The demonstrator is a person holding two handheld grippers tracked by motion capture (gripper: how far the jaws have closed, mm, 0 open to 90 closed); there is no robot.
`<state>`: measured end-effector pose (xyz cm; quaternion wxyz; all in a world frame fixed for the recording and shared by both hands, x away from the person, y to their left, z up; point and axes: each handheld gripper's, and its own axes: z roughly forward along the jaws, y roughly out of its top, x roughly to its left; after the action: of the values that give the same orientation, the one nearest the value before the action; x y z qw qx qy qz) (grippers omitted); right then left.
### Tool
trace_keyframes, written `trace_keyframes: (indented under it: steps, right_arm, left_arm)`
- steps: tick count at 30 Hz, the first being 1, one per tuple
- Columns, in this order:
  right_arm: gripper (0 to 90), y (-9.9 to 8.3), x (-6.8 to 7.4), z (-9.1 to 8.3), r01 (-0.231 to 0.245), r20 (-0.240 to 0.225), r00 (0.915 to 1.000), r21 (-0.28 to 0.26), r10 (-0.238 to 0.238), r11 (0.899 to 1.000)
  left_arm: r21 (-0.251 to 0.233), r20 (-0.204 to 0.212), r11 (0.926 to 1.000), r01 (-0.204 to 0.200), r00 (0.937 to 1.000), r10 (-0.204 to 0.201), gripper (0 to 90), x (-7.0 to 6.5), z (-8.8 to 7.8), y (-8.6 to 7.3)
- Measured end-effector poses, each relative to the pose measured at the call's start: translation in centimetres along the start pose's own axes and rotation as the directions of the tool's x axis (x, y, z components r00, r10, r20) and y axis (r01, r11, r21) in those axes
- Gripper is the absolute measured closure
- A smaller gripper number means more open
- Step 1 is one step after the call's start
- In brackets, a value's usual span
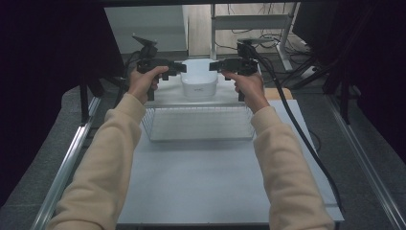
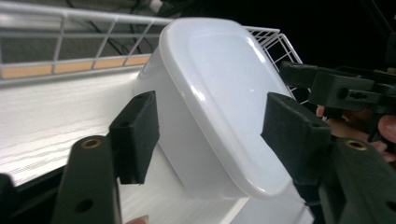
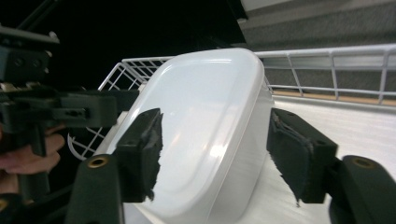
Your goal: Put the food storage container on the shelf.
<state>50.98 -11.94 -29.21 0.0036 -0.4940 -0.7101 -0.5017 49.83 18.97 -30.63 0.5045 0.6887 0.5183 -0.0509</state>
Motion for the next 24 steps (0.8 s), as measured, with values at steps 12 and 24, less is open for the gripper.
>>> trace_keyframes:
  steps: [12, 24]
  right_arm:
    - [31.0, -2.5, 0.9, -4.1, 0.175, -0.014, 0.9843, -0.028, -0.176, 0.984]
    - [30.5, -10.7, -0.6, -9.0, 0.251, -0.048, 0.9659, -0.06, -0.254, 0.966]
  left_arm:
    - [-0.018, -0.053, 0.9845, -0.174, 0.9835, 0.173, 29.0, -3.6, -2.5, -3.8]
    - [-0.035, -0.103, 0.9573, -0.287, 0.9538, 0.282, 27.4, -4.3, -5.0, -13.6]
